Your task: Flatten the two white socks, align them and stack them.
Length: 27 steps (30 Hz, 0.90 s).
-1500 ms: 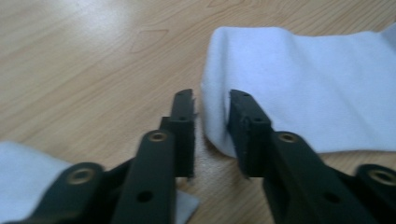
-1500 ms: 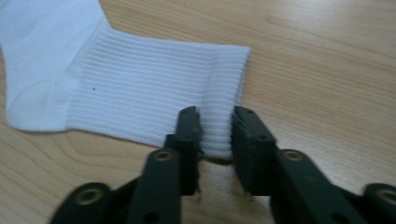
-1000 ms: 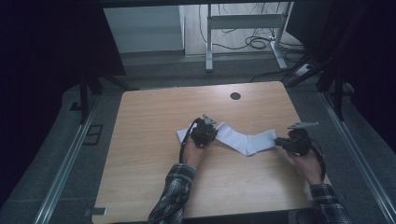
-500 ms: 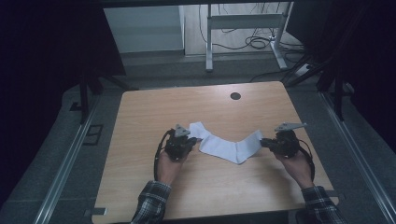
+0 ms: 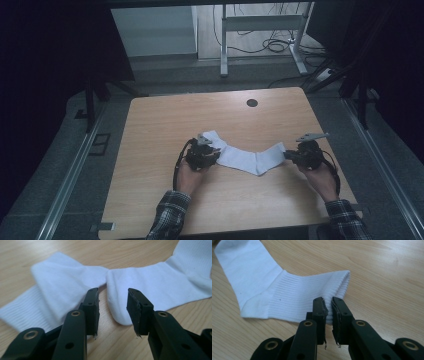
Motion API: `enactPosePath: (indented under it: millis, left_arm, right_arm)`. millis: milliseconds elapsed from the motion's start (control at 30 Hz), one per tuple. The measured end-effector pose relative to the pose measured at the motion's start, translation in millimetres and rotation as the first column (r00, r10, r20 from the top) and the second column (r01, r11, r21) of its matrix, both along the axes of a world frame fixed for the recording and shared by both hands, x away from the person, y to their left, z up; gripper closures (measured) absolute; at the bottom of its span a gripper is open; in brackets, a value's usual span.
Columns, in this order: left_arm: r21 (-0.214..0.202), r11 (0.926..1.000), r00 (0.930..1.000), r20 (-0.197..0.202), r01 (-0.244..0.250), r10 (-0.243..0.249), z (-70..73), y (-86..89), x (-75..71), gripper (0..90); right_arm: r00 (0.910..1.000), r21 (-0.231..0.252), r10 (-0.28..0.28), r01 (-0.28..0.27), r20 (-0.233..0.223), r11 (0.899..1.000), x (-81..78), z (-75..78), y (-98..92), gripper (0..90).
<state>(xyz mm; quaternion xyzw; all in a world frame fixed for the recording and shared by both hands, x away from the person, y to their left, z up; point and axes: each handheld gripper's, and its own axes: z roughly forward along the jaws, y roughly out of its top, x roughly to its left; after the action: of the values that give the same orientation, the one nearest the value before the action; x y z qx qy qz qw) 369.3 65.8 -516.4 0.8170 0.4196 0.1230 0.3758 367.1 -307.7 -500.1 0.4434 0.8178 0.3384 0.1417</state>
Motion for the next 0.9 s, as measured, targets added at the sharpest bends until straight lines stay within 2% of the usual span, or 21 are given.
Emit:
enactPosePath:
  millis: [67,200,267,300,333,400,467,533,667,800,900]
  left_arm:
    - [0.004,1.0000,0.9999,-0.017,0.004,-0.004,-5.1,-3.7,3.0,62.0]
    - [0.014,0.9998,0.9990,-0.043,0.012,-0.011,-12.3,-9.7,6.3,61.8]
    - [0.027,0.9995,0.9984,-0.054,0.019,-0.018,-15.3,-12.1,6.8,64.9]
    - [0.034,0.9992,0.9979,-0.061,0.022,-0.020,-16.7,-13.0,6.9,69.3]
    - [0.038,0.9990,0.9979,-0.061,0.023,-0.021,-18.0,-13.4,6.6,72.9]
    - [0.018,0.9996,0.9977,-0.064,0.023,-0.022,-18.9,-12.5,6.0,82.9]
    - [0.021,0.9995,0.9980,-0.059,0.021,-0.020,-17.9,-12.0,4.7,85.4]
    - [0.008,0.9998,0.9986,-0.049,0.018,-0.017,-14.1,-10.0,2.0,85.7]
    - [-0.021,0.9996,0.9996,-0.020,0.018,-0.018,4.1,0.5,-10.6,85.7]
    - [-0.039,0.9992,0.9999,0.011,0.010,-0.010,22.6,19.3,-33.0,85.7]
    - [-0.045,0.9989,0.9998,0.015,-0.011,0.012,26.4,36.9,-51.5,85.6]
  right_arm:
    - [1.0000,0.006,-0.003,0.003,-0.008,1.000,1.1,-2.2,-3.4,78.5]
    - [0.9994,0.003,-0.005,0.005,-0.033,1.000,4.6,-9.2,-5.1,69.0]
    - [0.9984,-0.010,-0.002,0.001,-0.057,1.000,6.2,-13.6,-3.2,67.2]
    - [0.9980,-0.017,0.002,-0.003,-0.063,1.000,6.8,-15.6,-2.1,67.1]
    - [0.9976,-0.027,0.005,-0.007,-0.069,1.000,7.5,-17.2,-1.0,67.7]
    - [0.9967,-0.044,0.004,-0.008,-0.081,0.999,7.9,-19.1,1.1,76.3]
    - [0.9955,-0.038,0.002,-0.005,-0.094,0.999,8.3,-18.1,1.8,82.9]
    - [0.9965,-0.047,0.004,-0.008,-0.084,0.999,7.3,-15.5,2.6,84.4]
    - [0.9989,-0.013,0.023,-0.023,-0.041,1.000,2.2,-4.3,4.3,84.4]
    - [0.9983,0.034,0.058,-0.058,-0.008,0.998,-5.5,8.2,13.0,84.3]
    - [0.9943,0.051,0.106,-0.106,0.005,0.993,-10.7,12.8,27.3,84.3]
